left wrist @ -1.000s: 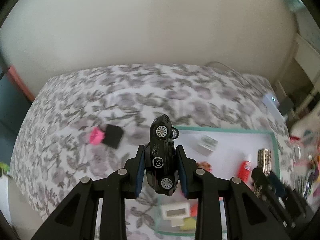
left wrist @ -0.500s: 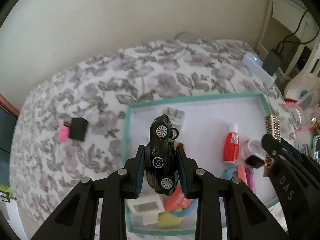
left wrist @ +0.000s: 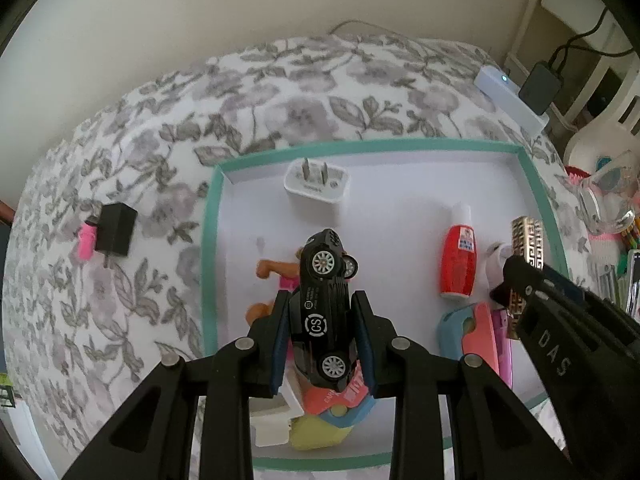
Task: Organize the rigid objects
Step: 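Carry the black toy car and patterned bar over the tray, then open both tools to release the toy car and patterned bar in the tray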
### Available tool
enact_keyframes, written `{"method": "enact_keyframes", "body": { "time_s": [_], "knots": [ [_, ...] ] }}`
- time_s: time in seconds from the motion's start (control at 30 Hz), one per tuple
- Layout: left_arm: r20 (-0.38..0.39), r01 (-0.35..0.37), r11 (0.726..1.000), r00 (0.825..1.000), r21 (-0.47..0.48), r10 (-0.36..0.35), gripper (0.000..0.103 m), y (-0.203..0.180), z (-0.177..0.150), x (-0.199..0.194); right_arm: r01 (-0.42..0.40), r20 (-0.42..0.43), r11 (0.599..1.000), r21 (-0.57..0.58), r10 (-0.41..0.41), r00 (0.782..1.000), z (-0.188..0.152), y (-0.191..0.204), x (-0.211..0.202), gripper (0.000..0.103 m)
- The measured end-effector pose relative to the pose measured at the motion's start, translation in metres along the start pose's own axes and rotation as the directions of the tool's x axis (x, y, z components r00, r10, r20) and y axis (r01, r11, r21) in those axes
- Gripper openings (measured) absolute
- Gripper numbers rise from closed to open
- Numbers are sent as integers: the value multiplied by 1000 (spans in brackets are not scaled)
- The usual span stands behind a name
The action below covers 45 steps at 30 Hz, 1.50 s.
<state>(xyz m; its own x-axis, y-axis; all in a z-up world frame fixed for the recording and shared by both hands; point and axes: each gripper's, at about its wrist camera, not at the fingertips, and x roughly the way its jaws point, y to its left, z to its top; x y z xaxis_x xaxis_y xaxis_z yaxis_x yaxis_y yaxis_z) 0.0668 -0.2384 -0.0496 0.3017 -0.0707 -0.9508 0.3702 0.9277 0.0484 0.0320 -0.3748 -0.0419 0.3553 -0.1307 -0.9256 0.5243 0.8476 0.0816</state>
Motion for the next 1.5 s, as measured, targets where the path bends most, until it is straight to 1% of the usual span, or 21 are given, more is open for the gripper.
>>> {"method": "enact_keyframes", "body": {
  "time_s": [0.23,0.6,0.67,0.73,0.77,0.8,1.03,1.17,1.33,1.37,1.4,1.43,1.47,1.5],
  "knots": [
    [2,-16,1000,1000,20,16,32,-4,-3,2,9,-1,1000,-6,-9,1000,0,2,-1,22],
    [-3,-5,1000,1000,12,5,32,-2,-2,0,18,-7,1000,-23,-18,1000,0,6,0,25],
    [-2,-3,1000,1000,12,3,34,-1,-2,0,12,-9,1000,-22,-12,1000,0,6,0,25],
    [2,-9,1000,1000,11,9,42,-1,-2,-1,7,-7,1000,-21,-7,1000,0,7,-1,27],
    [4,-10,1000,1000,11,10,44,-1,-2,-2,7,-5,1000,-23,-7,1000,0,7,-2,27],
    [4,-9,1000,1000,9,9,46,-1,-1,-2,8,-1,1000,-26,-8,1000,0,8,-3,27],
    [24,-5,1000,1000,-10,5,50,5,2,-9,23,38,999,-26,-22,999,3,9,-16,30],
    [38,-2,999,999,-38,3,51,13,6,-16,17,79,1000,-23,-15,997,6,10,-29,30],
    [60,-14,997,998,-79,19,52,27,9,-25,12,128,1000,-26,-9,992,9,13,-43,30],
    [64,-16,996,998,-92,22,55,32,10,-26,12,133,1000,-27,-9,991,10,13,-45,30],
    [66,-17,995,998,-102,23,65,35,11,-27,13,137,1000,-28,-9,990,10,14,-47,30],
    [67,-16,993,997,-118,24,74,39,11,-29,14,139,999,-29,-10,990,10,14,-47,31],
    [68,-14,991,997,-134,23,75,43,12,-29,15,141,999,-30,-11,990,10,15,-48,33],
    [68,-12,988,997,-152,23,75,48,12,-31,16,142,999,-32,-11,990,9,16,-48,40]
  ]
}}
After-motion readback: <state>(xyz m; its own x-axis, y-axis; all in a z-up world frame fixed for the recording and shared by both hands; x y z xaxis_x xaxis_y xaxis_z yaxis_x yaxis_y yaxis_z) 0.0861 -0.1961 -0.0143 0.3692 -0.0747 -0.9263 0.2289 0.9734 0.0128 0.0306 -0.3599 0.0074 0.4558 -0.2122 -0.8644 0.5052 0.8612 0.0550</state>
